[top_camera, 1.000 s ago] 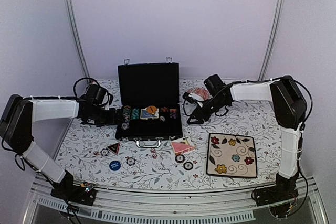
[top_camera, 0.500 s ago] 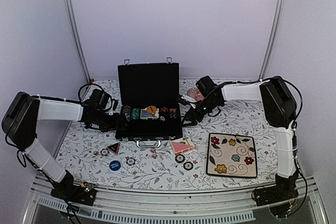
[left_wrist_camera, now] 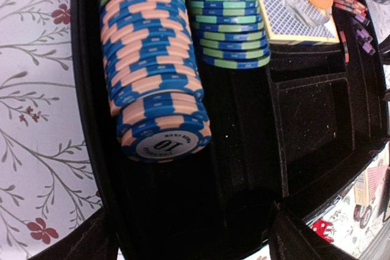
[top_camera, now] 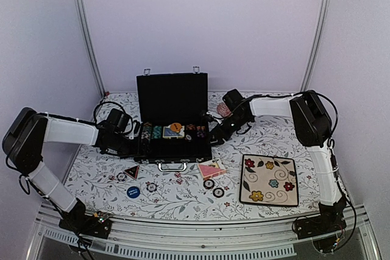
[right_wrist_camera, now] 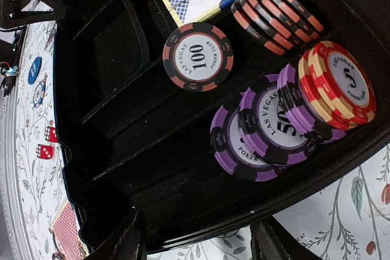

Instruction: Pack up texas hold em set

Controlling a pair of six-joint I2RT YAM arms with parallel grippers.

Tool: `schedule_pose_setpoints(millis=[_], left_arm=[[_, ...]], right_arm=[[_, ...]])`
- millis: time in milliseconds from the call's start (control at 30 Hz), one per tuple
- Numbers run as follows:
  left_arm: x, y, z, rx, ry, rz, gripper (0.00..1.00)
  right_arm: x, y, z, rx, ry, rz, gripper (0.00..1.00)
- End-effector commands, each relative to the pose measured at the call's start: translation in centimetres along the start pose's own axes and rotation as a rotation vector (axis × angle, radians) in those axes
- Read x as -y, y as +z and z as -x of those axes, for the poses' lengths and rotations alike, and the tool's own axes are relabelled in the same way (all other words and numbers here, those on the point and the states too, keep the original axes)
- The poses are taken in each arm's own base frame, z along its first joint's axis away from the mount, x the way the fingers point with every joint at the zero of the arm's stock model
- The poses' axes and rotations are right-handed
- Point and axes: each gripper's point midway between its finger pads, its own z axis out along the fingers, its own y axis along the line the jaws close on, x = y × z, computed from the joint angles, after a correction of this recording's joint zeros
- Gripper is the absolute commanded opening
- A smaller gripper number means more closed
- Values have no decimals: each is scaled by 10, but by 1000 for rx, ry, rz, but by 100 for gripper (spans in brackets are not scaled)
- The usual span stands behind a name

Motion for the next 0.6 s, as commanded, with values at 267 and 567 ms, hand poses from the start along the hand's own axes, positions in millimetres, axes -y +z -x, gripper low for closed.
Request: schedule_pose_setpoints(millis=[267, 567], left_arm=[[30, -16, -7, 21, 29, -77, 81], [21, -29, -8, 38, 11, -6, 83]], right_arm=[[-12, 25, 14, 29, -33, 116, 51], [-2, 28, 35, 52, -42, 74, 53]])
